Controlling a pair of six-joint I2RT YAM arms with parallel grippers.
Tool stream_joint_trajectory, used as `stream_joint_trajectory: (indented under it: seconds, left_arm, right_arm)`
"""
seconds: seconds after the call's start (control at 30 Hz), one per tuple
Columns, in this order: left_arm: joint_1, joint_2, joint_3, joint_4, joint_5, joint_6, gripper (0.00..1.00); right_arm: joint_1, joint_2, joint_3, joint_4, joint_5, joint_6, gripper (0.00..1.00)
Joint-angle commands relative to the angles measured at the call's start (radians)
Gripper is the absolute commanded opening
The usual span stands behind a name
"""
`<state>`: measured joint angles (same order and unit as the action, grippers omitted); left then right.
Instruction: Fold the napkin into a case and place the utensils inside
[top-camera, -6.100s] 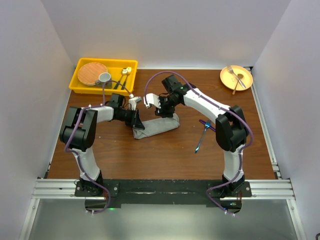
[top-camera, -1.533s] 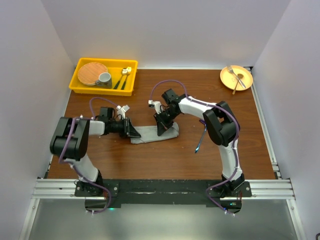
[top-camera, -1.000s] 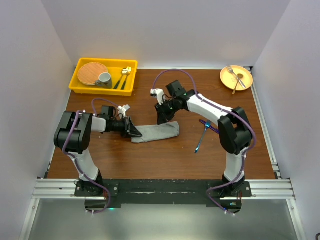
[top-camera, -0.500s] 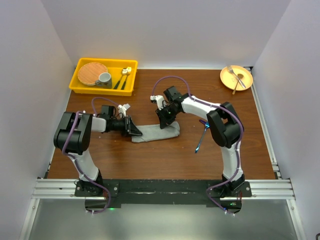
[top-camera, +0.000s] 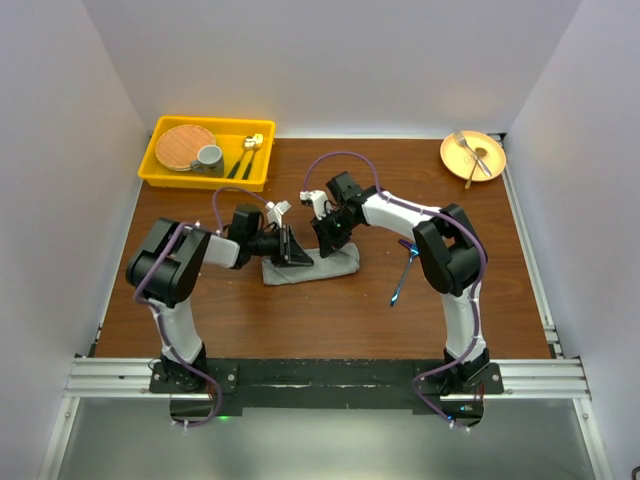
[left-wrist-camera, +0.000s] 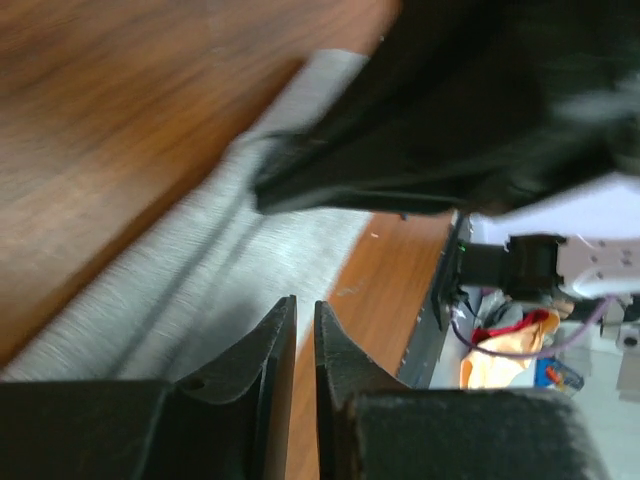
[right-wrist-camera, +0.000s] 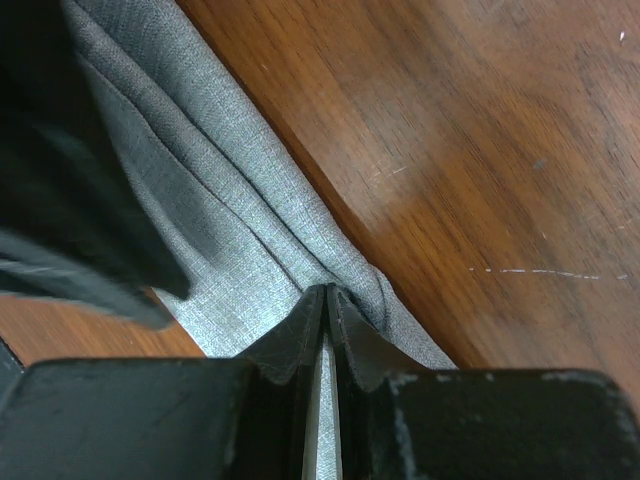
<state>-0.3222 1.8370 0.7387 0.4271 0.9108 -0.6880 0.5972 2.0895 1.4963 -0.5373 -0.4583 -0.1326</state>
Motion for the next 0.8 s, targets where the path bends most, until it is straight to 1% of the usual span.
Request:
stream_joint_trajectory:
  seconds: [0.0,0.07,0.17,0.27,0.33,0.4,0.47,0.57,0.77]
  left_arm:
    - [-0.015,0.091,0.042,0.082,-0.108,-0.099,0.14]
    - [-0.014,0.125,0.041,0.076,-0.121,-0.102,0.13]
    - [-0.014,0.148,0.039,0.009,-0.150,-0.073,0.11]
    - [-0.012,0.162,0.040,-0.004,-0.151,-0.065,0.11]
    - [-0.012,0.172,0.048,-0.014,-0.148,-0.062,0.11]
    - [-0.012,0.179,0.060,-0.021,-0.144,-0.059,0.11]
    - [-0.012,0.183,0.073,-0.024,-0.142,-0.058,0.11]
    - [-0.012,0.186,0.080,-0.030,-0.139,-0.051,0.11]
    - [-0.012,0.185,0.079,-0.033,-0.139,-0.042,0.10]
  right_arm:
    - [0.003,0.014,0.053,-0.010,0.026,0.022,0.11]
    - [0.003,-0.012,0.070,-0.036,0.009,0.028,0.11]
    - [0.001,-0.086,0.087,-0.072,0.027,0.011,0.14]
    - [0.000,-0.153,0.079,-0.107,0.101,-0.036,0.18]
    - [0.003,-0.175,0.056,-0.134,0.191,-0.082,0.20]
    - [0.001,-0.203,0.015,-0.136,0.263,-0.126,0.23]
    - [0.001,-0.227,-0.011,-0.132,0.300,-0.150,0.28]
    - [0.001,-0.232,-0.027,-0.144,0.325,-0.153,0.33]
    - [0.001,-0.191,-0.018,-0.125,0.334,-0.153,0.34]
